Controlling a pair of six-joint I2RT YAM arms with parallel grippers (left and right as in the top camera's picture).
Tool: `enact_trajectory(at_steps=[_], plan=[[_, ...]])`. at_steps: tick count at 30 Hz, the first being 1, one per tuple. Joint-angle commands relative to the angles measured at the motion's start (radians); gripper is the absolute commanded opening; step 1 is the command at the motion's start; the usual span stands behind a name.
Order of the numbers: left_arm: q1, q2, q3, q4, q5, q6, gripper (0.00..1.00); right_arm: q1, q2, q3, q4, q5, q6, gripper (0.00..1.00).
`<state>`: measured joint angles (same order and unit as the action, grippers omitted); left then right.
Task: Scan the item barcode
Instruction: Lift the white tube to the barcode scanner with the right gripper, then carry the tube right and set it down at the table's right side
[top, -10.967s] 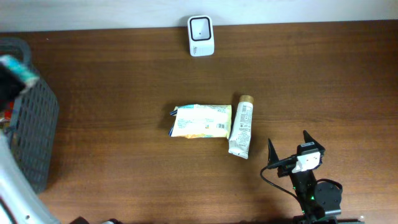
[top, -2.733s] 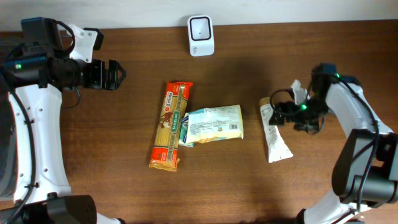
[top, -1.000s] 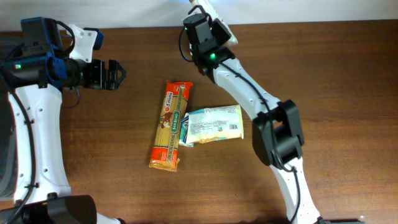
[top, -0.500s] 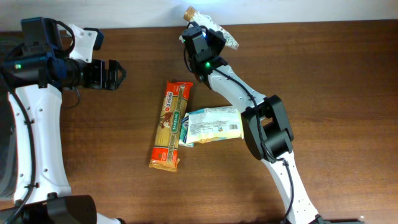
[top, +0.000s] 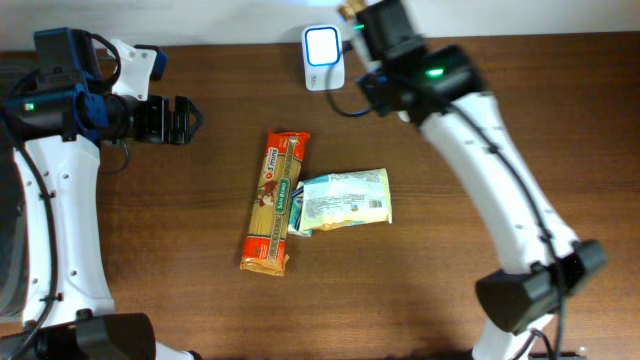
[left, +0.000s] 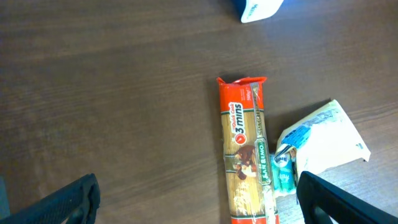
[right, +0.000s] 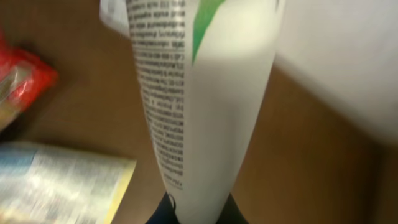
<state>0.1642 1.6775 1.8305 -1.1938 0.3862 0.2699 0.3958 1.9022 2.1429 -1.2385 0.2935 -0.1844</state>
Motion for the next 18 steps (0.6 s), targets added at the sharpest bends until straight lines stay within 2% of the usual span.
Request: enact_trajectory(at_steps=[1, 4, 8, 12, 16, 17, 18], plan=[[0.002, 0.002, 0.003, -0.002, 0.01, 0.016, 0.99, -0.206, 0.01, -0.003, -0.193, -0.159, 0.206, 0.04], [0.002, 0.002, 0.003, -0.002, 0.01, 0.016, 0.99, -0.348, 0.045, -0.104, -0.23, -0.154, 0.229, 0.04], [0.002, 0.002, 0.003, -0.002, 0.01, 0.016, 0.99, -0.488, 0.052, -0.406, -0.053, -0.102, 0.253, 0.04], [0.002, 0.002, 0.003, -0.002, 0.01, 0.016, 0.99, -0.501, 0.052, -0.597, 0.09, 0.006, 0.253, 0.04], [0.002, 0.002, 0.003, -0.002, 0.01, 0.016, 0.99, -0.501, 0.053, -0.687, 0.174, 0.106, 0.254, 0.04], [0.002, 0.002, 0.003, -0.002, 0.01, 0.016, 0.99, -0.501, 0.053, -0.693, 0.178, 0.111, 0.254, 0.05], [0.002, 0.002, 0.003, -0.002, 0.01, 0.016, 0.99, -0.501, 0.053, -0.695, 0.18, 0.111, 0.27, 0.1]])
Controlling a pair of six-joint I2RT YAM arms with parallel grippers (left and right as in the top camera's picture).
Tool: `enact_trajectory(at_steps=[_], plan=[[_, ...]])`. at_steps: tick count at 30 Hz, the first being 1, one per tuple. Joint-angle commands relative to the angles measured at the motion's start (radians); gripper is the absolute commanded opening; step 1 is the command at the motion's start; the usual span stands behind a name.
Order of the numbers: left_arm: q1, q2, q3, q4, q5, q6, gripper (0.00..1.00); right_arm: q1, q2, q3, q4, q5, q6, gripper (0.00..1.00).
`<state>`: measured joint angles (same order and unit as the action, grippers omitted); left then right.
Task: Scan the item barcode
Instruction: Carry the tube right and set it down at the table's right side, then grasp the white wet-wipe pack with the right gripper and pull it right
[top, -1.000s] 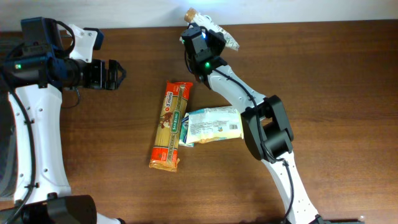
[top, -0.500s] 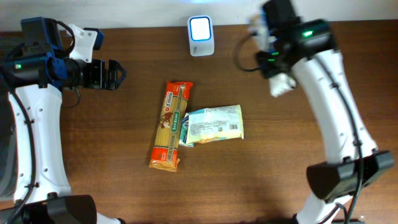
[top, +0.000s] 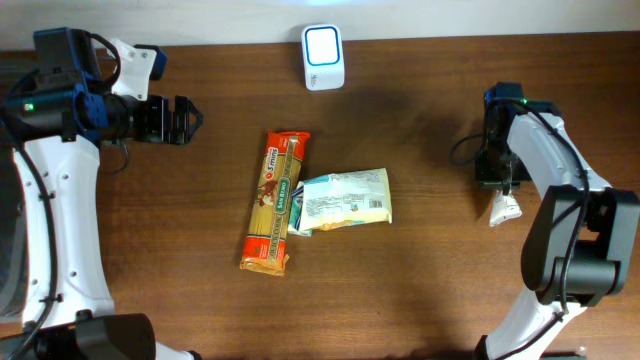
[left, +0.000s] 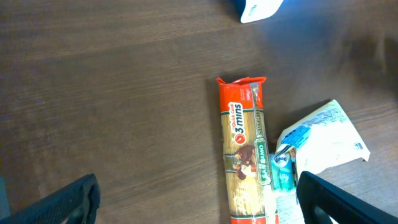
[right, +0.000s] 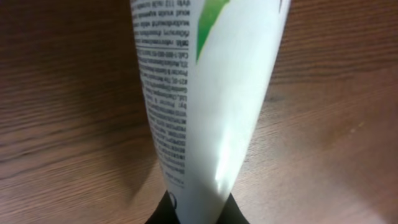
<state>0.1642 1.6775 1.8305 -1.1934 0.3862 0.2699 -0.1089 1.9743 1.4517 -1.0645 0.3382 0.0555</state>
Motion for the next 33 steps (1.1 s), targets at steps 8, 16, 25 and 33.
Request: enact_trajectory(at_steps=[8, 16, 25, 33], plan=[[0.003, 0.002, 0.003, -0.002, 0.01, 0.016, 0.99, 0.019, -0.019, 0.328, -0.285, -0.317, 0.039, 0.89], [0.003, 0.002, 0.003, -0.002, 0.01, 0.016, 0.99, 0.436, 0.038, 0.368, -0.055, -0.744, 0.034, 0.73], [0.002, 0.002, 0.003, -0.002, 0.01, 0.016, 0.99, 0.821, 0.16, 0.366, 0.192, -0.509, 0.145, 0.64], [0.002, 0.002, 0.003, -0.002, 0.01, 0.016, 0.99, 0.842, 0.197, 0.366, 0.022, -0.51, 0.163, 0.6]])
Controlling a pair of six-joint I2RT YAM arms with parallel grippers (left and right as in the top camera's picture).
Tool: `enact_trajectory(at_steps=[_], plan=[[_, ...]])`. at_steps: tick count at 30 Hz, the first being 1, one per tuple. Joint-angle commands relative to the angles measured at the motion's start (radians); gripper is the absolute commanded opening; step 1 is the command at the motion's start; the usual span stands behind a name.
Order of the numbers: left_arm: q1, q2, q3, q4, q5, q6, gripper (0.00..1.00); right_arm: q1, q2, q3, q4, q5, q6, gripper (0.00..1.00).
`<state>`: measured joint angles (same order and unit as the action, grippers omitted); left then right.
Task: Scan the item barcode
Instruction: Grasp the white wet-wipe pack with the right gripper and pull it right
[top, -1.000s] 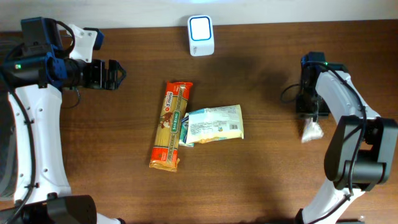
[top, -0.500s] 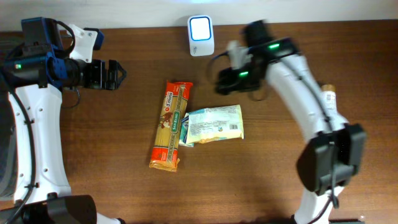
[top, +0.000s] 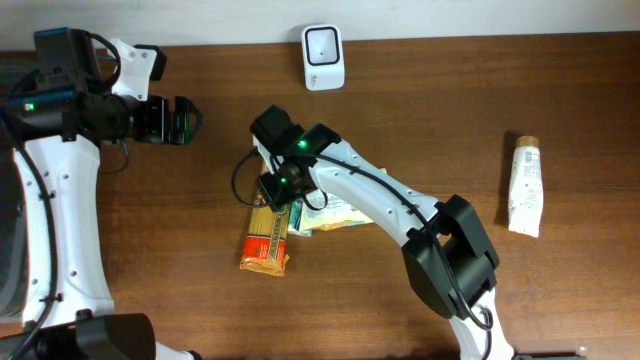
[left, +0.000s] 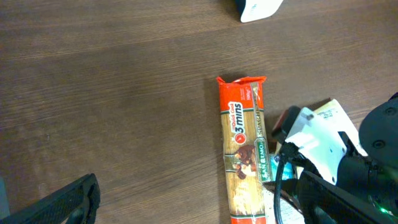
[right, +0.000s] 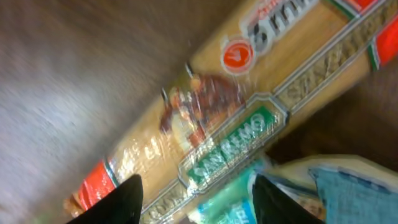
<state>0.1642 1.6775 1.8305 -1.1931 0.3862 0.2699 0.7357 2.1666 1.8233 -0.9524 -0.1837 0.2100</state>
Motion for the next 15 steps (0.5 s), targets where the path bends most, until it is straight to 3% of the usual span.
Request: enact_trajectory(at_steps=[1, 10, 11, 15], plan=[[0.003, 0.002, 0.003, -0.002, 0.01, 0.016, 0.99, -0.003, 0.005, -0.006, -0.135, 0.012, 0.009, 0.62], [0.002, 0.002, 0.003, -0.002, 0.01, 0.016, 0.99, -0.124, -0.003, -0.005, -0.467, 0.18, -0.005, 0.64], [0.002, 0.002, 0.003, -0.002, 0.01, 0.016, 0.99, -0.142, -0.027, -0.003, -0.481, 0.18, -0.014, 0.69], [0.002, 0.002, 0.003, -0.002, 0.01, 0.016, 0.99, -0.209, -0.254, -0.003, -0.434, 0.178, -0.018, 0.69]])
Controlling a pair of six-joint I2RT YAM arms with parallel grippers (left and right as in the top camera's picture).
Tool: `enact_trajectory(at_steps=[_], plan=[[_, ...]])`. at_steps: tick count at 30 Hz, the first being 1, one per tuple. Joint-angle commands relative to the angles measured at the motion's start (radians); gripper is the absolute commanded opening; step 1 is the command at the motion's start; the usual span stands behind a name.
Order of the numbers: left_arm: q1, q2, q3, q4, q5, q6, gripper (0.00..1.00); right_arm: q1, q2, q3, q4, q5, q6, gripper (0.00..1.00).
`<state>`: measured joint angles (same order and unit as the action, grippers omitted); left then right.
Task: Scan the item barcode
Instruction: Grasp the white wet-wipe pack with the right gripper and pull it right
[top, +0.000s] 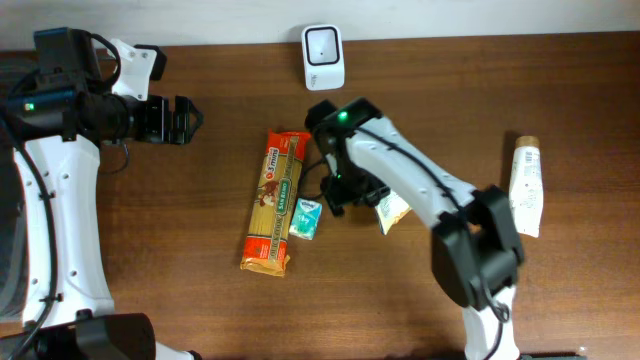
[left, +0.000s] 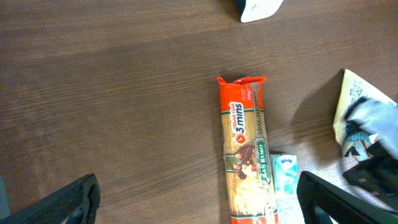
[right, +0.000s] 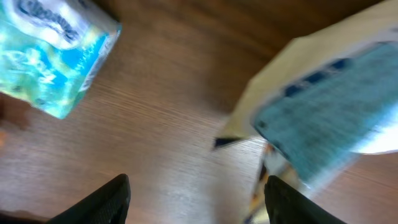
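The white scanner (top: 323, 55) stands at the table's far edge. An orange pasta pack (top: 272, 200) lies lengthwise at the centre, with a small teal tissue pack (top: 306, 218) beside it. To their right a pale packet with a blue label (top: 392, 212) lies tilted. My right gripper (top: 350, 195) hangs open between tissue pack and packet. In the blurred right wrist view the tissue pack (right: 56, 56) is upper left and the packet (right: 336, 106) lies by the right finger, nothing between the fingers (right: 199, 199). My left gripper (top: 185, 118) stands open at the far left.
A white tube with a brown cap (top: 525, 185) lies near the table's right side. In the left wrist view the pasta pack (left: 245, 149), the tissue pack (left: 285, 174) and a corner of the scanner (left: 258, 9) show on the brown table (left: 112, 93).
My right gripper has gone from over the pasta pack to its right. The pale packet now lies further right and turned, leaving the teal tissue pack uncovered. The left arm has not moved.
My right gripper held the white tube up by the scanner. Then it held the tube low at the table's right side. Later the tube lay there alone and the gripper stood open over the pasta pack. Now it is beside the shifted packet.
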<state>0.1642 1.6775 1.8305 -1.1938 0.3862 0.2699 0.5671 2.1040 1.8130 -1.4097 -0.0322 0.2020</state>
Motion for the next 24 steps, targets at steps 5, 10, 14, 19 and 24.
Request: enact_trajectory(at_steps=[5, 10, 14, 19, 24], plan=[[0.003, 0.002, 0.003, -0.002, 0.01, 0.016, 0.99, -0.311, -0.411, -0.007, -0.047, 0.021, 0.114, 0.7], [0.003, 0.002, 0.003, -0.002, 0.01, 0.016, 0.99, -0.402, -0.409, -0.339, 0.074, 0.0, 0.11, 0.7], [0.002, 0.002, 0.003, -0.002, 0.01, 0.016, 0.99, -0.433, -0.409, -0.575, 0.308, 0.012, 0.11, 0.7], [0.002, 0.002, 0.003, -0.004, 0.01, 0.016, 0.99, -0.48, -0.348, -0.682, 0.542, 0.029, 0.113, 0.69], [0.002, 0.002, 0.003, -0.005, 0.01, 0.016, 0.99, -0.476, -0.322, -0.682, 0.832, -0.046, 0.037, 0.69]])
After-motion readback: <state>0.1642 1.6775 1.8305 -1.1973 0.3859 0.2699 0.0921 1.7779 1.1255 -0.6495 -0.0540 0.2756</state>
